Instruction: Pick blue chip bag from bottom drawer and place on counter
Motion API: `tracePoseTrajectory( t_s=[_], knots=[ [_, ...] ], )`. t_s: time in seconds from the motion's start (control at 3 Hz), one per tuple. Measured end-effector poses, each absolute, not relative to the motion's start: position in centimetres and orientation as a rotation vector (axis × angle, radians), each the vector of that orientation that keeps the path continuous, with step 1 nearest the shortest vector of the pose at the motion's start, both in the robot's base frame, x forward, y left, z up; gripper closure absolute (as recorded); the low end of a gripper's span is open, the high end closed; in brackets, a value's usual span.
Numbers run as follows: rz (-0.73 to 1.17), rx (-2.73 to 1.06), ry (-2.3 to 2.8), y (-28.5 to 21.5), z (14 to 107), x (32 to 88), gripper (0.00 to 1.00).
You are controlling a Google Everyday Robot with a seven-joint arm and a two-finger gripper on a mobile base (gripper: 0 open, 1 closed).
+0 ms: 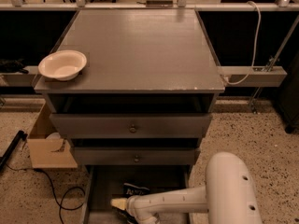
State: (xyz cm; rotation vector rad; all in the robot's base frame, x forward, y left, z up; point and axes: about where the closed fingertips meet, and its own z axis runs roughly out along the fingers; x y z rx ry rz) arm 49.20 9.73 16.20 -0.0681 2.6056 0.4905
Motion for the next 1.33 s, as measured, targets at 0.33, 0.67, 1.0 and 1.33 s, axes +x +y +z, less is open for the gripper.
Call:
tracePoseTrajectory(
  t_s=[0.33, 0.67, 1.0, 1.33],
  knots=[
    [0.456, -0.054, 2.633, 9.1, 15.3, 49.5, 0.0],
    [0.365, -0.035, 2.696, 8.6, 13.8, 52.4, 0.0],
    [0.362, -0.034, 2.698, 8.5, 13.7, 52.5, 0.0],
    [0.362, -0.034, 2.698, 8.5, 13.7, 52.5, 0.11]
  ],
)
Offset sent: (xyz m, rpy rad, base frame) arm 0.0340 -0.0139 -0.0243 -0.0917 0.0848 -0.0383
